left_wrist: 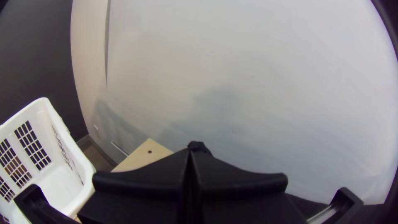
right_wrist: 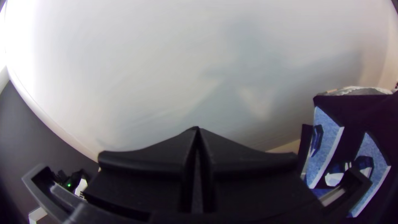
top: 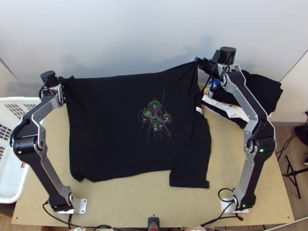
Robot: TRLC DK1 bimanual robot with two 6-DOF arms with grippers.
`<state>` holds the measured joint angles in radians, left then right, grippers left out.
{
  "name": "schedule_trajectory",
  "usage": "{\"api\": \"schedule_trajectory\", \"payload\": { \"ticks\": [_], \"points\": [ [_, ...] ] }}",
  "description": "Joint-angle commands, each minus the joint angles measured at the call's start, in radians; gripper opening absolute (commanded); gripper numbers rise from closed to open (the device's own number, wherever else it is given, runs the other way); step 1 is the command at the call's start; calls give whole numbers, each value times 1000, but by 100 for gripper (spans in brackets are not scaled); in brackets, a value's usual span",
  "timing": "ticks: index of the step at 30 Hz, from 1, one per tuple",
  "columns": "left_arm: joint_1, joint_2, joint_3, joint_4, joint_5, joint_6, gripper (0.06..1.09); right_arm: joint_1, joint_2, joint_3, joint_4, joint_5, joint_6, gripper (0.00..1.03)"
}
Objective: Fold the t-shirt
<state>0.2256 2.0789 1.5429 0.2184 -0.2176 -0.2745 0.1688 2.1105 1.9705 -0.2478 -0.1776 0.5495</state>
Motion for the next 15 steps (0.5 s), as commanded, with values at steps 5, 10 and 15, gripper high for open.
{"api": "schedule_trajectory", "payload": {
  "ticks": [5,10,15],
  "points": [
    [6,119,158,-36,-6,23,9,46,108,133,8,78,-8,3],
    [3,159,217,-45,-46,14,9,60,132,139,61,148,-8,3],
    [1,214,324,-109,-114,1,10,84,120,139,96,242,-45,3]
  ]
}}
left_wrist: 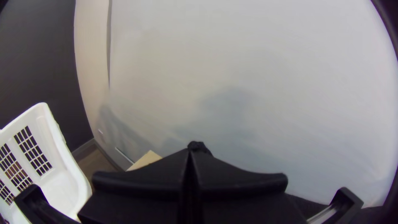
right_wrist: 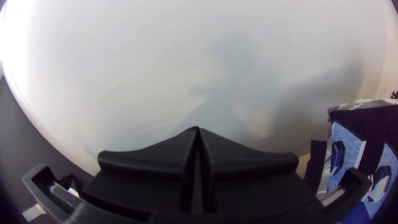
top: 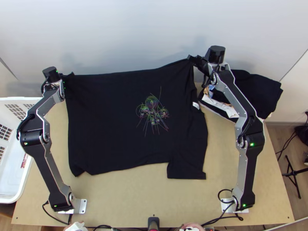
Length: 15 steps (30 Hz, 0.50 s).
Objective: Fold the t-shirt
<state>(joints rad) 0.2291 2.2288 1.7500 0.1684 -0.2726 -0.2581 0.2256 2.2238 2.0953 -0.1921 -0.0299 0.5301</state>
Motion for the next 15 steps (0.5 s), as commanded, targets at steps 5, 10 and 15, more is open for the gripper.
{"api": "schedule_trajectory", "payload": {
  "ticks": [5,10,15],
  "points": [
    [-8,65,178,-190,-51,-29,60,35,-61,-31,13,111,-50,55],
    [-17,49,213,-293,-47,-49,104,49,-182,-129,-3,111,-120,84],
    [-17,11,212,-306,-40,-53,104,78,-323,-198,-10,128,-125,95]
  ]
}}
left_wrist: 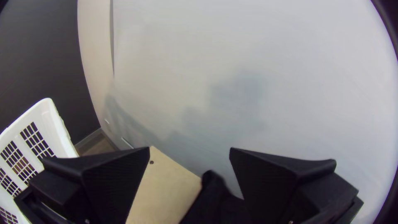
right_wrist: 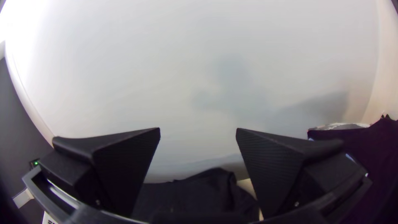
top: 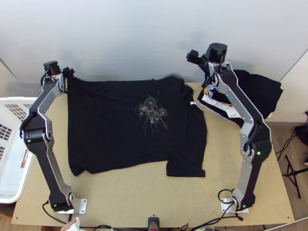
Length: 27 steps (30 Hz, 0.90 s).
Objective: Fold the t-shirt
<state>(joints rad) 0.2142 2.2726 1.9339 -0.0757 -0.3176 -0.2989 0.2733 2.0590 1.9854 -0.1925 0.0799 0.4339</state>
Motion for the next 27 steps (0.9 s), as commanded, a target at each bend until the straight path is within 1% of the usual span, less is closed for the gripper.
{"api": "schedule_trajectory", "payload": {
  "ticks": [1,2,3,4,6,9,11,12,13,14,15,17,19,21,22,24,25,27],
  "points": [
    [-1,-45,28,-72,5,-13,104,38,-200,-105,-15,18,-24,98],
    [1,-61,28,-95,6,-11,104,43,-241,-126,-19,18,-15,98],
    [1,-74,28,-124,6,-11,104,47,-287,-151,-39,18,17,98],
    [2,-93,28,-150,5,-8,104,46,-332,-172,-73,17,75,96],
    [5,-125,28,-222,6,-2,104,43,-413,-218,-133,15,155,92],
    [13,-193,22,-357,11,1,104,18,-527,-332,-208,9,266,92],
    [14,-260,-21,-418,18,10,104,-11,-600,-421,-283,-46,371,92],
    [16,-301,-66,-427,31,20,104,-34,-634,-477,-317,-103,425,92],
    [17,-349,-115,-430,49,23,104,-56,-663,-528,-340,-158,467,88],
    [21,-395,-167,-429,71,24,104,-79,-694,-582,-367,-201,488,86],
    [28,-438,-217,-427,109,26,104,-94,-726,-634,-389,-221,494,86],
    [62,-524,-314,-403,224,27,104,-114,-790,-757,-400,-253,483,86],
    [97,-598,-395,-389,341,53,104,-144,-841,-872,-404,-315,468,86],
    [106,-657,-460,-418,377,95,104,-174,-864,-953,-415,-361,430,86],
    [108,-690,-493,-424,384,113,104,-189,-873,-990,-417,-378,413,83],
    [117,-752,-561,-443,419,147,104,-207,-886,-1060,-415,-393,376,68],
    [125,-775,-581,-452,428,152,104,-217,-890,-1093,-406,-393,362,65],
    [129,-814,-604,-501,433,158,104,-220,-892,-1145,-397,-393,351,65]
  ]
}}
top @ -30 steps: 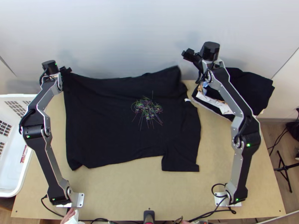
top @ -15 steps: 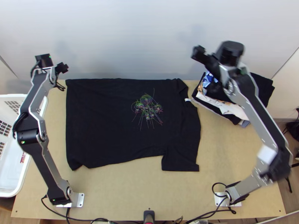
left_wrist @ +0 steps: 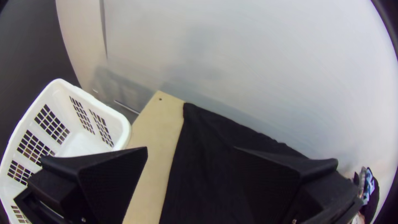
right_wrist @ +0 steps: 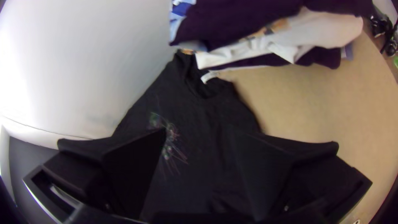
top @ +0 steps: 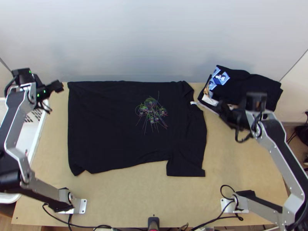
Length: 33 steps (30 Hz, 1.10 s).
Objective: Fold the t-shirt
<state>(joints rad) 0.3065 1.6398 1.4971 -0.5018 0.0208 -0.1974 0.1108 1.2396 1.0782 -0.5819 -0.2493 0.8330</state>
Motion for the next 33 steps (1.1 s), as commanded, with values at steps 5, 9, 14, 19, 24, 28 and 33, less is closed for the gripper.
{"api": "schedule_trajectory", "payload": {
  "ticks": [5,9,14,19,24,28,33],
  "points": [
    [42,-248,-202,-149,94,70,104,-69,-66,-359,91,-62,-78,65],
    [34,-282,-202,-165,94,70,104,-68,-63,-417,119,-62,-83,65],
    [22,-307,-195,-221,94,73,104,-37,-57,-489,240,-53,-112,62],
    [25,-334,-198,-265,93,95,104,-34,-25,-515,261,-44,-121,56],
    [51,-347,-205,-284,91,115,104,-20,8,-537,269,-47,-118,56],
    [54,-353,-209,-291,90,121,104,13,6,-561,303,-42,-112,42],
    [54,-354,-207,-297,85,122,104,41,-2,-569,301,-34,-103,42]
  ]
}}
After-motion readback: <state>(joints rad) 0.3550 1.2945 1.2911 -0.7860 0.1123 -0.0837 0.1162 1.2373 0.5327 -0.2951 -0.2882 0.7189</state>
